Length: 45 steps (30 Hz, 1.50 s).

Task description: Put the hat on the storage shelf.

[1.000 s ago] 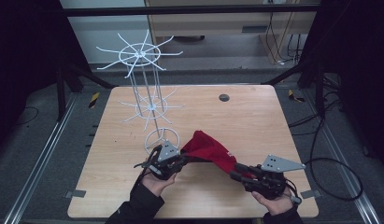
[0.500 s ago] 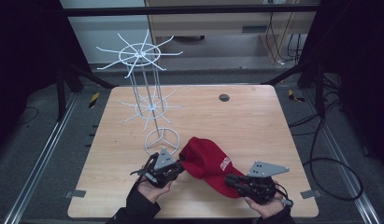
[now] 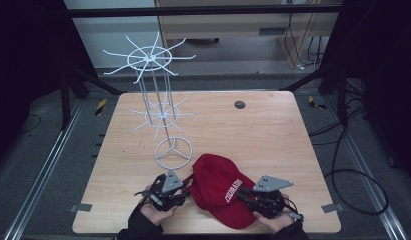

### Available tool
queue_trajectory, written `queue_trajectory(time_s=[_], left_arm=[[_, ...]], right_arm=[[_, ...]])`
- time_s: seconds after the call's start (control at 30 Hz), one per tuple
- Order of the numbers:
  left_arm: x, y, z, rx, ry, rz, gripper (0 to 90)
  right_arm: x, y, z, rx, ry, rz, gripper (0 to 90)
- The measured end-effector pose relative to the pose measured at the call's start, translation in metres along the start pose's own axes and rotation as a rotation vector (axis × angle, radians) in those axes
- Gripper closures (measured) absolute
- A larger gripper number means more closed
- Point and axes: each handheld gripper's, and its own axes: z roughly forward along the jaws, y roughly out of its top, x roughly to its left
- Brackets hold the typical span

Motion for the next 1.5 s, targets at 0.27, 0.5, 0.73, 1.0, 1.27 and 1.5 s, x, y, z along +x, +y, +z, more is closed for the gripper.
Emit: queue_trajectory(time_s=[0.27,0.5,0.73,1.0,1.27,1.5], left_arm=[[0.018,-0.017,-0.02,0.017,0.059,-0.044,48.5],[0.034,-0.027,-0.033,0.009,0.108,-0.091,44.8],[0.064,-0.043,-0.049,-0.016,0.201,-0.187,43.6],[0.088,-0.052,-0.054,-0.025,0.257,-0.27,43.3],[0.097,-0.057,-0.055,-0.024,0.28,-0.306,43.8],[0.101,-0.059,-0.056,-0.023,0.286,-0.314,45.1]], right_arm=[[0.0,0.03,0.009,-0.084,-0.034,-0.009,52.5],[0.007,0.06,0.034,-0.108,-0.044,-0.026,36.9],[0.017,0.084,0.062,-0.088,-0.037,-0.047,26.0],[0.025,0.1,0.094,-0.038,-0.049,-0.051,17.0],[0.029,0.099,0.116,0.047,-0.085,-0.079,22.5],[0.023,0.092,0.115,0.173,-0.147,-0.078,66.0]])
